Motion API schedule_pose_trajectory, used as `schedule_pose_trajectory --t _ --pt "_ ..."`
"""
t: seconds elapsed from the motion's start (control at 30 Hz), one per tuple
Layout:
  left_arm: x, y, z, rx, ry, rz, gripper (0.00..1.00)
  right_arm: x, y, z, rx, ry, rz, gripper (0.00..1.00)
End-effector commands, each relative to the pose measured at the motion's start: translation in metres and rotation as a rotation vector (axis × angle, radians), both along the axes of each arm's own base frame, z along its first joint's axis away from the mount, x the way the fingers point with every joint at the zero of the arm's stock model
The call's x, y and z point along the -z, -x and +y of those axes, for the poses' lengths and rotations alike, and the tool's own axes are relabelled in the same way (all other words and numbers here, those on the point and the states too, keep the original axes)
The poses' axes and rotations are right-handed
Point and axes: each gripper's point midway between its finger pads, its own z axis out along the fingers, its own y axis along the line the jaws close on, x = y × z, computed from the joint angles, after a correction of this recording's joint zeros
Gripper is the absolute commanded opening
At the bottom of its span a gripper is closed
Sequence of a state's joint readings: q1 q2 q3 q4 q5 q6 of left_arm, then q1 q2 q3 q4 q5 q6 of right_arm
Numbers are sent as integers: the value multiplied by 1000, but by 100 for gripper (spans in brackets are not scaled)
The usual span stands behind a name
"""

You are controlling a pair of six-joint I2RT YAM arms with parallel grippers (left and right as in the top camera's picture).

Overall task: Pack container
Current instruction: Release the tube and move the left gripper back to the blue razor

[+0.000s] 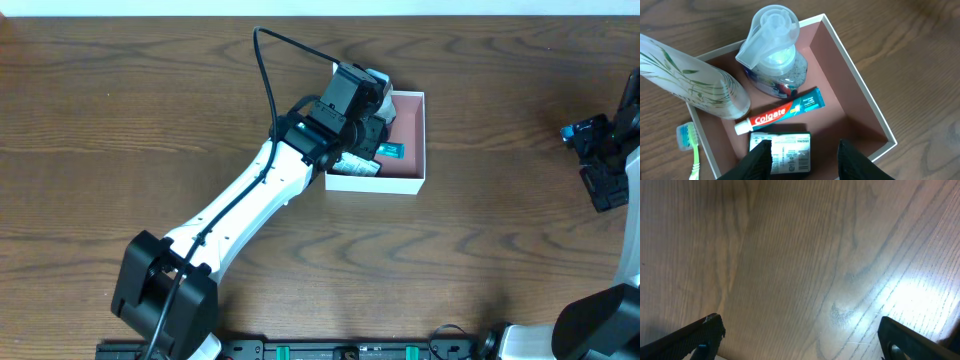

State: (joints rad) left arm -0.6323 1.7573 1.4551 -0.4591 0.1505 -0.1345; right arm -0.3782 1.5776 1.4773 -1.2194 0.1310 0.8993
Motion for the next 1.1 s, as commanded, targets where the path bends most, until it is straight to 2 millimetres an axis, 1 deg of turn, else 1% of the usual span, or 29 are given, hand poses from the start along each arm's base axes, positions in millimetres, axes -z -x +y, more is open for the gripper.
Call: schedule_pose_trajectory --t 0.0,0.03,0.07,0.1,0.13,0.17,0.23,0.3,0.37,0.5,0.57,0.6,0.67,0.83,0.87,1.0,1.07 --pt "-41 -2 9 -20 50 -72 44 2 3 -4 24 5 9 99" --pt "-50 0 14 -28 57 -83 44 2 3 -4 24 5 9 99" --pt "-61 2 24 -42 61 -93 45 2 3 -4 24 5 9 99" --pt "-67 4 32 -57 57 -96 45 2 3 -4 24 5 9 99" --pt "-72 6 44 -80 45 -98 45 2 3 -4 24 5 9 99" --pt "-75 8 59 -115 19 -97 45 2 3 -4 24 5 9 99" --pt "-75 8 91 -197 -54 -91 45 2 3 -4 24 5 9 99" --pt "-67 5 120 -276 -136 -78 46 2 3 -4 24 5 9 99" --pt "-55 0 141 -331 -188 -52 51 2 3 -4 24 5 9 99" --pt "-25 -13 170 -394 -236 17 52 2 3 -4 24 5 9 99" --pt "-7 -21 183 -426 -260 62 52 2 3 -4 24 5 9 99" --pt "0 -24 187 -436 -268 76 52 2 3 -4 24 5 9 99" --pt "20 -30 197 -458 -291 122 52 2 3 -4 24 5 9 99" --pt "66 -38 212 -483 -336 224 52 2 3 -4 24 5 9 99" --pt "77 -37 214 -480 -339 254 52 2 3 -4 24 5 9 99" --pt "109 -37 215 -473 -349 326 51 2 3 -4 24 5 9 99" --pt "121 -38 214 -470 -358 344 51 2 3 -4 24 5 9 99"
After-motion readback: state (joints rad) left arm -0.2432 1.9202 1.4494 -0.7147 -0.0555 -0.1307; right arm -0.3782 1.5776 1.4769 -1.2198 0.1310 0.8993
